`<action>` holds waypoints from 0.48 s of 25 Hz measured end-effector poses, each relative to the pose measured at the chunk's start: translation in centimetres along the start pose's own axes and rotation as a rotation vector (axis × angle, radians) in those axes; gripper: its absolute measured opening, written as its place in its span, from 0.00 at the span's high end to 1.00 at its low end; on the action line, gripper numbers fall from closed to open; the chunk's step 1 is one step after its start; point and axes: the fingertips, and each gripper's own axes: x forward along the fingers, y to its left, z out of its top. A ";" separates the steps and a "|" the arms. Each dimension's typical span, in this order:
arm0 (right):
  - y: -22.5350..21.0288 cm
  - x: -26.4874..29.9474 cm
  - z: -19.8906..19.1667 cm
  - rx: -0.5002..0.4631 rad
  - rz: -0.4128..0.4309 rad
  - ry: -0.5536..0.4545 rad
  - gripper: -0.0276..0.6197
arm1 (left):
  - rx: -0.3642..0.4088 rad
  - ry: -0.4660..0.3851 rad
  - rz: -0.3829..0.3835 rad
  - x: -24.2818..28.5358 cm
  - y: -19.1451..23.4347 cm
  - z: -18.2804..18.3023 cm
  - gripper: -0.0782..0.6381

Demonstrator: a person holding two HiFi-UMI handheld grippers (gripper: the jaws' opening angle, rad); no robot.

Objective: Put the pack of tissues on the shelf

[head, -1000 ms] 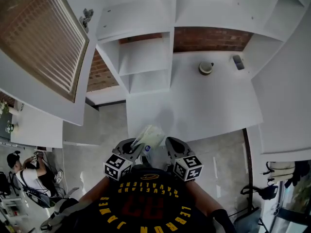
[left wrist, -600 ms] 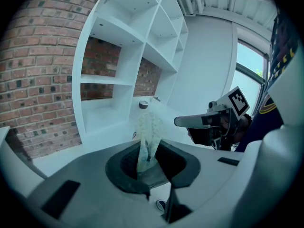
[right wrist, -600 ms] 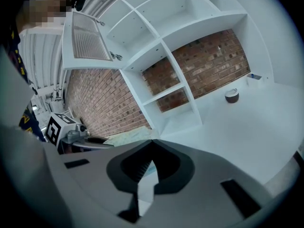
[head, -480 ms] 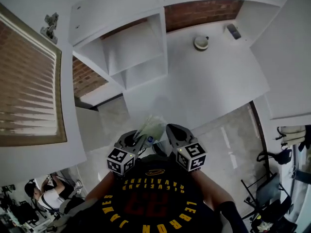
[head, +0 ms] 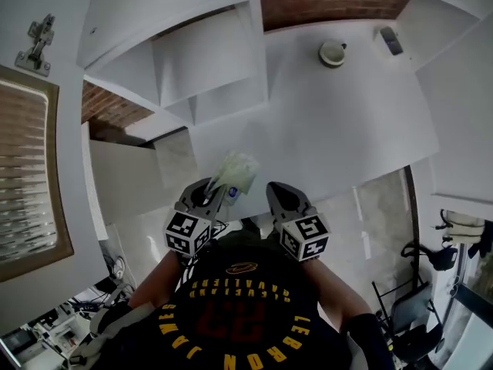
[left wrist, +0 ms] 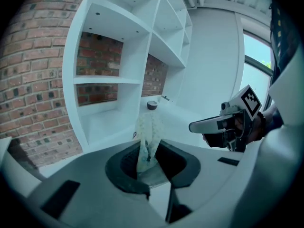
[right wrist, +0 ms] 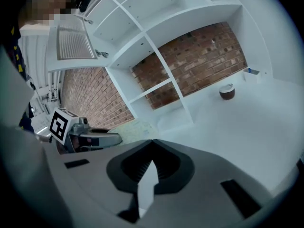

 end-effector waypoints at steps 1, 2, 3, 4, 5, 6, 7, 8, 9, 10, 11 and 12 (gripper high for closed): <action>-0.2 0.5 0.1 -0.014 0.019 0.010 0.97 | 0.002 -0.004 0.015 0.3 0.2 0.2 0.81; -0.5 1.0 0.2 -0.024 0.035 0.018 0.97 | 0.005 -0.007 0.030 0.7 0.4 0.4 0.81; -0.8 1.4 0.2 -0.032 0.048 0.024 0.97 | 0.009 -0.010 0.043 1.0 0.7 0.5 0.81; -1.2 1.8 0.2 -0.041 0.059 0.028 0.97 | 0.013 -0.014 0.056 1.4 1.0 0.6 0.81; -1.5 2.3 0.2 -0.050 0.068 0.031 0.97 | 0.015 -0.018 0.068 1.6 1.3 0.7 0.81; -1.7 2.7 0.2 -0.054 0.075 0.034 0.97 | 0.015 -0.021 0.080 1.7 1.8 0.8 0.81; -1.8 3.1 0.3 -0.051 0.082 0.035 0.97 | 0.013 -0.020 0.093 1.7 2.2 0.9 0.81; -1.9 3.4 0.3 -0.041 0.088 0.035 0.97 | 0.011 -0.017 0.104 1.6 2.7 1.0 0.81; -2.0 3.8 0.4 -0.027 0.093 0.034 0.97 | 0.010 -0.012 0.113 1.6 3.1 1.1 0.81; -2.3 4.1 0.4 -0.012 0.097 0.032 0.97 | 0.010 -0.008 0.120 1.8 3.5 1.2 0.81; -2.6 4.5 0.5 0.001 0.101 0.030 0.97 | 0.011 -0.006 0.124 2.2 3.9 1.2 0.81; -2.9 4.9 0.5 0.010 0.104 0.028 0.97 | 0.013 -0.005 0.127 2.7 4.3 1.2 0.81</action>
